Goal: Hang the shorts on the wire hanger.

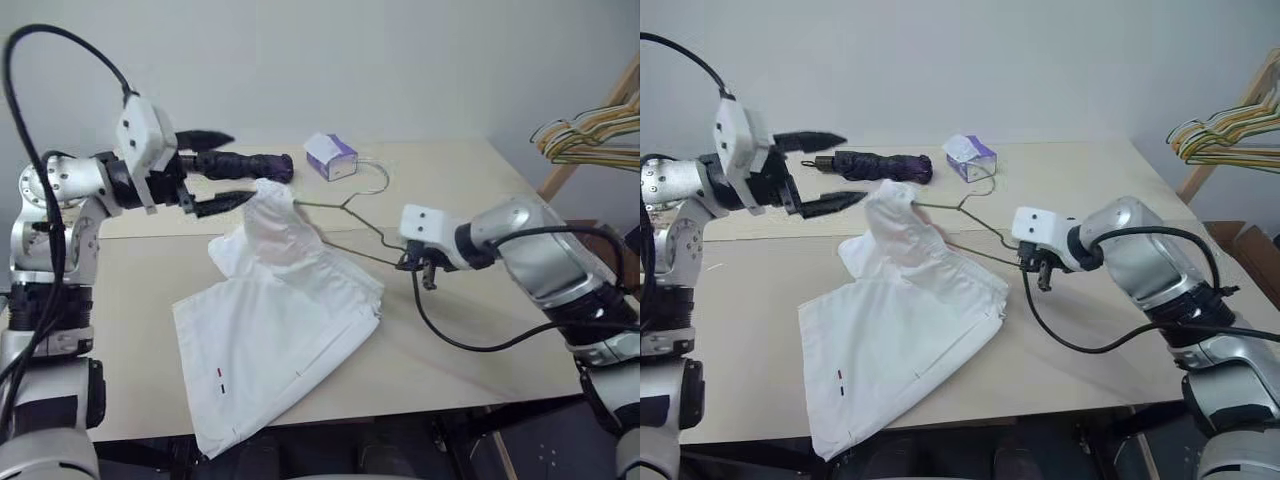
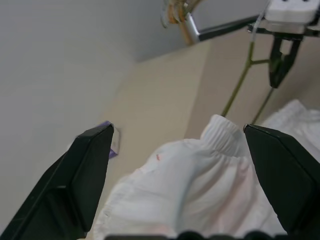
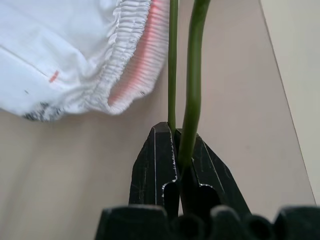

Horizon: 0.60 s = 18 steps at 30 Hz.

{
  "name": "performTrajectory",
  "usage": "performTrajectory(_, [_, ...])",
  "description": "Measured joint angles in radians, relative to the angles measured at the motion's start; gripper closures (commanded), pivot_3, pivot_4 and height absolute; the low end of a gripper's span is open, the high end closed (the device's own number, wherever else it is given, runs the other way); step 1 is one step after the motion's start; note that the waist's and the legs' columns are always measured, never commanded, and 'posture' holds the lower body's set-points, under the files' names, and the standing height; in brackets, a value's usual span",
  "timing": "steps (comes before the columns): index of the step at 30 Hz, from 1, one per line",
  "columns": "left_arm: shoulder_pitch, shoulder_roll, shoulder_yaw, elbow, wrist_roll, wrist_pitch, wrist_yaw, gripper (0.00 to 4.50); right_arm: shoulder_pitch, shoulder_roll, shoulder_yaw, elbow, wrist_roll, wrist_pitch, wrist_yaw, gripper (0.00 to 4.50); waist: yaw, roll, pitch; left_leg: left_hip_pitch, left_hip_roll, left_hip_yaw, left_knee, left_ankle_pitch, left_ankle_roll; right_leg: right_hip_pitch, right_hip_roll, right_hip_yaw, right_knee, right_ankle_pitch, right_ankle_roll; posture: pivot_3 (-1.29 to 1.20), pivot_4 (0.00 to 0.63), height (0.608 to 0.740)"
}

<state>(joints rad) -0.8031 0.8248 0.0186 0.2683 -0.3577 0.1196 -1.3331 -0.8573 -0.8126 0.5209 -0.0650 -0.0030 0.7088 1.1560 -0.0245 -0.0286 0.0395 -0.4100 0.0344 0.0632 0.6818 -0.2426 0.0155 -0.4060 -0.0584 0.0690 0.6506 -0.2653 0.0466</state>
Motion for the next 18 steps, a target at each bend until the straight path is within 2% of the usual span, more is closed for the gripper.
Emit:
performTrajectory(5, [-0.134, 0.050, -0.100, 0.161, 0.066, -0.139, -0.247, 0.01, -0.045, 0.054, 0.053, 0.010, -0.056, -0.054, 0.026, 4.50, 0.001, 0.000, 0.000, -0.001, 0.000, 0.000, 0.001, 0.000, 0.000, 0.000, 0.000, -0.001, 0.000, 0.000, 0.000, 0.02, 0.000, 0.740])
performTrajectory(12, [-0.229, 0.083, -0.317, 0.304, 0.099, -0.209, -0.277, 0.01, -0.071, 0.106, 0.067, 0.045, -0.094, -0.071, 0.059, 4.50, 0.008, 0.000, 0.000, -0.003, 0.000, 0.000, 0.002, 0.000, 0.000, -0.004, 0.000, 0.000, 0.006, -0.001, 0.000, 0.02, 0.000, 0.740])
performTrajectory(15, [-0.262, 0.106, -0.422, 0.327, 0.069, -0.207, -0.278, 0.62, -0.073, 0.120, 0.068, 0.055, -0.104, -0.074, 0.067, 4.50, 0.008, 0.000, 0.000, -0.007, 0.000, 0.000, 0.004, 0.000, 0.000, -0.010, 0.000, 0.000, 0.011, -0.001, 0.000, 0.02, 0.000, 0.740])
performTrajectory(18, [-0.280, 0.117, -0.490, 0.341, 0.051, -0.225, -0.278, 1.61, -0.073, 0.122, 0.067, 0.055, -0.112, -0.074, 0.078, 4.50, 0.008, 0.000, 0.000, -0.014, 0.001, -0.001, 0.010, 0.000, 0.000, -0.017, 0.001, 0.000, 0.015, -0.001, -0.001, 0.01, 0.000, 0.740])
